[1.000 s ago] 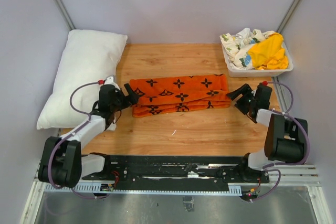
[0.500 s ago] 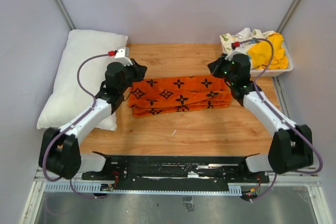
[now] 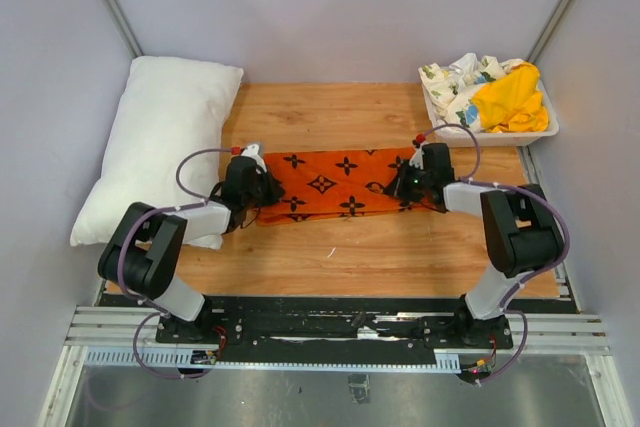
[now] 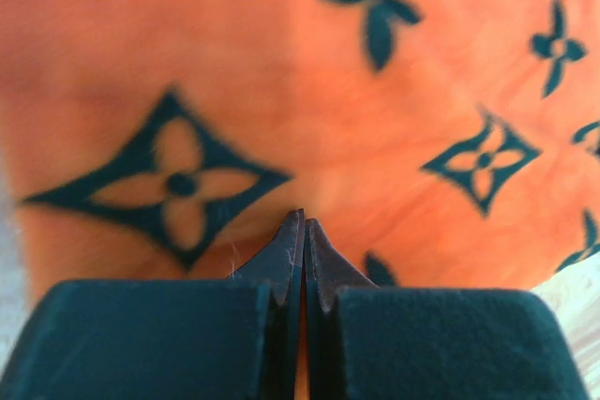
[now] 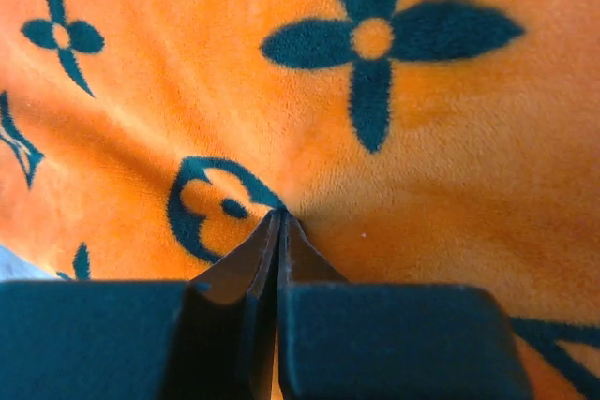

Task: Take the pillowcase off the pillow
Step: Fold the pillowcase at the center of the board.

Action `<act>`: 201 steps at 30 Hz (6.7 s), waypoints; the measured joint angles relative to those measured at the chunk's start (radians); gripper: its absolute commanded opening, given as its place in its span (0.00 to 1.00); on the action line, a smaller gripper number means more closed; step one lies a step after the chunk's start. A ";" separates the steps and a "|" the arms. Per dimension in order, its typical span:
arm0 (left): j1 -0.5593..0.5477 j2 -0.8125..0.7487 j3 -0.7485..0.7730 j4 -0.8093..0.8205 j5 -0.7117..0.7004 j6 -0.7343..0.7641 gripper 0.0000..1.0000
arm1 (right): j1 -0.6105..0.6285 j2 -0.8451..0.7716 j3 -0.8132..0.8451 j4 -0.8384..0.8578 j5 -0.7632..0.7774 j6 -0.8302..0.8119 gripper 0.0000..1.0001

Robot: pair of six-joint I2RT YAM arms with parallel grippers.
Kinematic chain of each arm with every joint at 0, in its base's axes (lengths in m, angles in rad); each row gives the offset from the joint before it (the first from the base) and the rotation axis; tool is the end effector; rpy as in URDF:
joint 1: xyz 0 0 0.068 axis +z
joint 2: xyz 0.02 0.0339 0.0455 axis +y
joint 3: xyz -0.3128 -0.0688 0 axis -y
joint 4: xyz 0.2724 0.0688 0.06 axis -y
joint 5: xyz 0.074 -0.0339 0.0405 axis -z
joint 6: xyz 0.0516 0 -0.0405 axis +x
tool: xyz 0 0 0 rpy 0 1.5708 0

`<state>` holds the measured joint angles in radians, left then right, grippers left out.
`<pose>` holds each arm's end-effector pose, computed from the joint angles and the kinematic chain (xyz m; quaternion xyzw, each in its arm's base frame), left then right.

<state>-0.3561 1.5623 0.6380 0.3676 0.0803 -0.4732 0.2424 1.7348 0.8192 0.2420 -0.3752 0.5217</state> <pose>0.3133 -0.1210 0.1787 -0.0317 0.8731 -0.2276 0.4300 0.3643 0.1096 0.1666 0.0431 0.8879 0.3148 0.3327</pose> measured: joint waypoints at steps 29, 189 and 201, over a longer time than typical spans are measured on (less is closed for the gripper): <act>-0.213 0.172 0.134 0.185 0.066 -0.028 0.00 | 0.155 0.092 -0.022 0.435 -0.098 0.165 0.31; 0.316 -0.145 0.311 -0.446 0.017 0.031 0.00 | -0.340 -0.332 -0.204 0.134 -0.077 0.193 0.86; -0.175 -0.007 0.591 -0.666 -0.510 0.242 0.00 | -0.304 -0.332 -0.188 0.107 -0.082 0.192 0.87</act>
<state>-0.5312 1.5551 1.2285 -0.2989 -0.4297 -0.2314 -0.0616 1.4029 0.6312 0.3492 -0.4572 0.7139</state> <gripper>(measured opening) 0.051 0.864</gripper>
